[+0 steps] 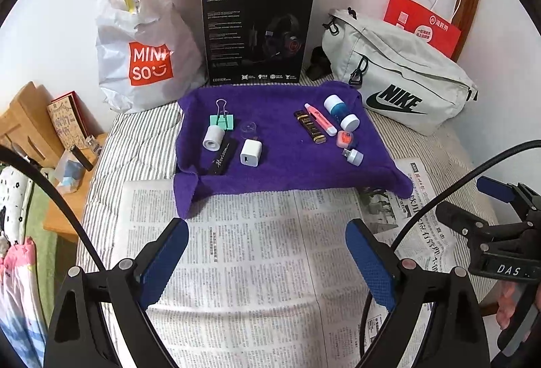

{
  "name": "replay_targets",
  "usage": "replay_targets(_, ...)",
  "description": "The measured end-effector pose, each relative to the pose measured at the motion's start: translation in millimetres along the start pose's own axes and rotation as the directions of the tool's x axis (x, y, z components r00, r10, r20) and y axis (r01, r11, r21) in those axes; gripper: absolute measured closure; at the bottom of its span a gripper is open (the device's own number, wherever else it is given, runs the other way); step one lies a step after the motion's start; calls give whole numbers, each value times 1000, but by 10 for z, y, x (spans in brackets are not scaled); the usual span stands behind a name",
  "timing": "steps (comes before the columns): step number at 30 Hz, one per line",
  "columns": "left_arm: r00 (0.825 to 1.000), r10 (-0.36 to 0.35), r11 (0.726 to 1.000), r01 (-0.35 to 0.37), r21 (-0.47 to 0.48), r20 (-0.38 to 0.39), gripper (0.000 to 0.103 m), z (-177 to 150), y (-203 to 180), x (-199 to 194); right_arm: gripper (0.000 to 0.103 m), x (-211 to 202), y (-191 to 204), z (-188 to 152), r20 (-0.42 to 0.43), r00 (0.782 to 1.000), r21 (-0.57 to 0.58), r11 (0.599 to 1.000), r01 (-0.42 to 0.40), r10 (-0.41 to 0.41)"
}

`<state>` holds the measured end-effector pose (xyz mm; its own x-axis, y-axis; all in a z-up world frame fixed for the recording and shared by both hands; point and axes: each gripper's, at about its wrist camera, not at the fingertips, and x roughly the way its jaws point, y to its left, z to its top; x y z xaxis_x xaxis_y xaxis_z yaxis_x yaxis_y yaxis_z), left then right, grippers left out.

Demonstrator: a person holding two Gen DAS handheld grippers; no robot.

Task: Organize rigid objects

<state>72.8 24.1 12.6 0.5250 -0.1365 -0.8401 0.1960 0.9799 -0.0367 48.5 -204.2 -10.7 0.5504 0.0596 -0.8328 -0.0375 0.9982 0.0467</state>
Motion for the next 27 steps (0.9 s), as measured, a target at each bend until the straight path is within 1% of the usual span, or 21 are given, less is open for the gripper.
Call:
replay_targets(6, 1000, 16, 1000, -17, -10, -4, 9, 6, -2, -8, 1, -11, -50, -40, -4, 1000, 14, 1000, 13, -13)
replay_targets(13, 1000, 15, 999, -16, -29, -15, 9, 26, 31, -3, 1, -23, -81, -40, -2, 1000, 24, 999, 26, -26)
replay_targets(27, 999, 30, 999, -30, -22, -16, 9, 11, 46, -45, 1, -67, -100, -35, 9, 999, 32, 999, 32, -32)
